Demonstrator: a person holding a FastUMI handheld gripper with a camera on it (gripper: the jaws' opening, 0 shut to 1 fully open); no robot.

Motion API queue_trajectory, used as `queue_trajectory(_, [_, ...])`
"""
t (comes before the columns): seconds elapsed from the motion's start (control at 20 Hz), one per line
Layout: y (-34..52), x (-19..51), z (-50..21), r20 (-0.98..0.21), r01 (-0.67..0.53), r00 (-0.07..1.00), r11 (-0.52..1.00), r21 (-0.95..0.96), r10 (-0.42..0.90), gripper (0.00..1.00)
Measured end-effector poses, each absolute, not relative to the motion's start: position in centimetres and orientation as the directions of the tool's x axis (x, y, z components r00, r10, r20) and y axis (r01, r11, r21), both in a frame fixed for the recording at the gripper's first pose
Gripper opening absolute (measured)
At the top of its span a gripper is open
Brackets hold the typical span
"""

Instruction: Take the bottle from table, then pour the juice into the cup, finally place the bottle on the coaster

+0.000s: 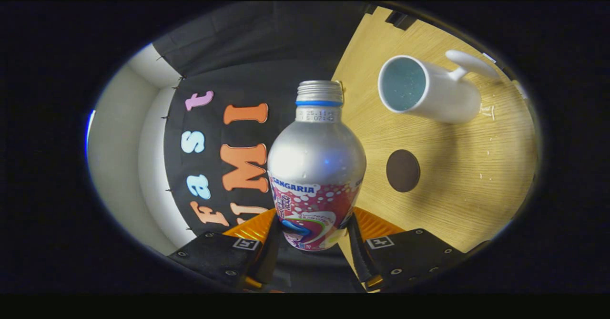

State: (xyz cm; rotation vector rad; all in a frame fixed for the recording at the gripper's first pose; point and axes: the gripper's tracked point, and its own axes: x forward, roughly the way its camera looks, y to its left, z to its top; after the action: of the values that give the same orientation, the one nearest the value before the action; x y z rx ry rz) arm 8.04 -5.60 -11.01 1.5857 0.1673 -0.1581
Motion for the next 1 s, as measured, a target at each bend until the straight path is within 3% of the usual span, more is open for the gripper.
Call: queue_trajectory(1.0, [-7.2, 9.0, -11.0, -0.237, 0.23, 0.972, -0.233, 0.945, -0.002, 0.67])
